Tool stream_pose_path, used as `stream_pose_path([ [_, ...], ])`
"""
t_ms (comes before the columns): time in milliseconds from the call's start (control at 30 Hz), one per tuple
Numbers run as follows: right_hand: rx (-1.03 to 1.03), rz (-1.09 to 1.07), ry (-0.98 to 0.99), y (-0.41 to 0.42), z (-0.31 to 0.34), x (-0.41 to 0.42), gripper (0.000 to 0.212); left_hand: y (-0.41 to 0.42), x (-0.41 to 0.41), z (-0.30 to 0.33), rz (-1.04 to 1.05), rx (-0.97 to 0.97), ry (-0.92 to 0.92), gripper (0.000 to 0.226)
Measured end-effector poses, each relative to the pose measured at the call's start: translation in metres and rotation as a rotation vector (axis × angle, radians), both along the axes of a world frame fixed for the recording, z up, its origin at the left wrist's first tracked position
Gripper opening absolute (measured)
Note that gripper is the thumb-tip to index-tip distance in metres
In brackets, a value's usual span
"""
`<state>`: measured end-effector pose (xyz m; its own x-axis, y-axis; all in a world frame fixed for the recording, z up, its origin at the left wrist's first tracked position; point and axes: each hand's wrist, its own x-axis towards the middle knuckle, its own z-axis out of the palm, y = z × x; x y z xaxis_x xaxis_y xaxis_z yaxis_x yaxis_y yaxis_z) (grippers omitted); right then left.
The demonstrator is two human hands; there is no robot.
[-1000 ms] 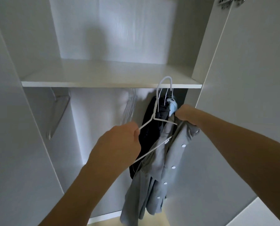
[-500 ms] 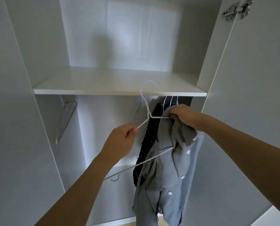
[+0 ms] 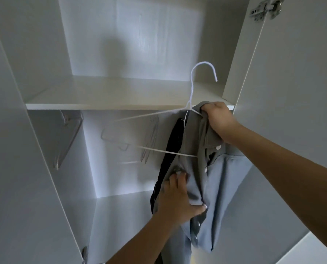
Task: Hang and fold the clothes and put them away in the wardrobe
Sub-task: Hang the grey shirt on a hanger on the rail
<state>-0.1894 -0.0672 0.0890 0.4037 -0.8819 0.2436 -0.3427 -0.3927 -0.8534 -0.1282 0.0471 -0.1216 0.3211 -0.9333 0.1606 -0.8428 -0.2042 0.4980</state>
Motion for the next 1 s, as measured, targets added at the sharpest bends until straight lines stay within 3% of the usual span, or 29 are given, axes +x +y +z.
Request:
stream_pose_path([
  [67, -0.001, -0.046, -0.057, -0.002, 0.004, -0.008, 0.032, -0.009, 0.006, -0.01, 0.04, -0.071, -0.062, 0.096],
  [133, 0.015, -0.096, -0.143, -0.006, 0.007, -0.019, 0.031, -0.014, 0.013, -0.017, 0.054, -0.195, 0.023, 0.069],
  [200, 0.047, -0.147, -0.21, -0.008, 0.011, -0.032, 0.028, -0.013, 0.018, -0.014, 0.041, -0.19, 0.211, 0.044],
  [300, 0.035, -0.16, -0.226, -0.019, 0.007, -0.056, 0.022, -0.014, 0.025, 0.017, 0.107, -0.113, 0.662, 0.019],
  [400, -0.077, -0.105, -0.071, -0.036, -0.017, -0.079, 0.015, -0.015, 0.052, 0.06, 0.182, -0.069, 1.149, 0.026],
  [467, -0.13, -0.113, 0.036, -0.044, -0.036, -0.095, 0.024, -0.012, 0.081, 0.087, 0.205, -0.028, 1.403, 0.028],
  [600, -0.219, -0.094, 0.152, -0.054, -0.063, -0.111, 0.032, -0.006, 0.119, 0.124, 0.215, 0.083, 1.266, 0.023],
  [733, -0.33, -0.014, 0.289, -0.049, -0.071, -0.109, 0.032, -0.007, 0.139, 0.142, 0.3, 0.036, 1.249, 0.029],
  [800, -0.447, -0.003, 0.495, -0.044, -0.075, -0.106, 0.031, -0.011, 0.143, 0.147, 0.333, 0.029, 1.235, 0.024],
  [867, -0.551, -0.098, 0.69, -0.043, -0.077, -0.103, 0.034, -0.015, 0.142, 0.154, 0.346, 0.029, 1.172, 0.019],
  [1000, -0.589, -0.316, 0.827, -0.043, -0.08, -0.089, 0.026, -0.027, 0.118, 0.156, 0.342, -0.17, 1.041, 0.011],
])
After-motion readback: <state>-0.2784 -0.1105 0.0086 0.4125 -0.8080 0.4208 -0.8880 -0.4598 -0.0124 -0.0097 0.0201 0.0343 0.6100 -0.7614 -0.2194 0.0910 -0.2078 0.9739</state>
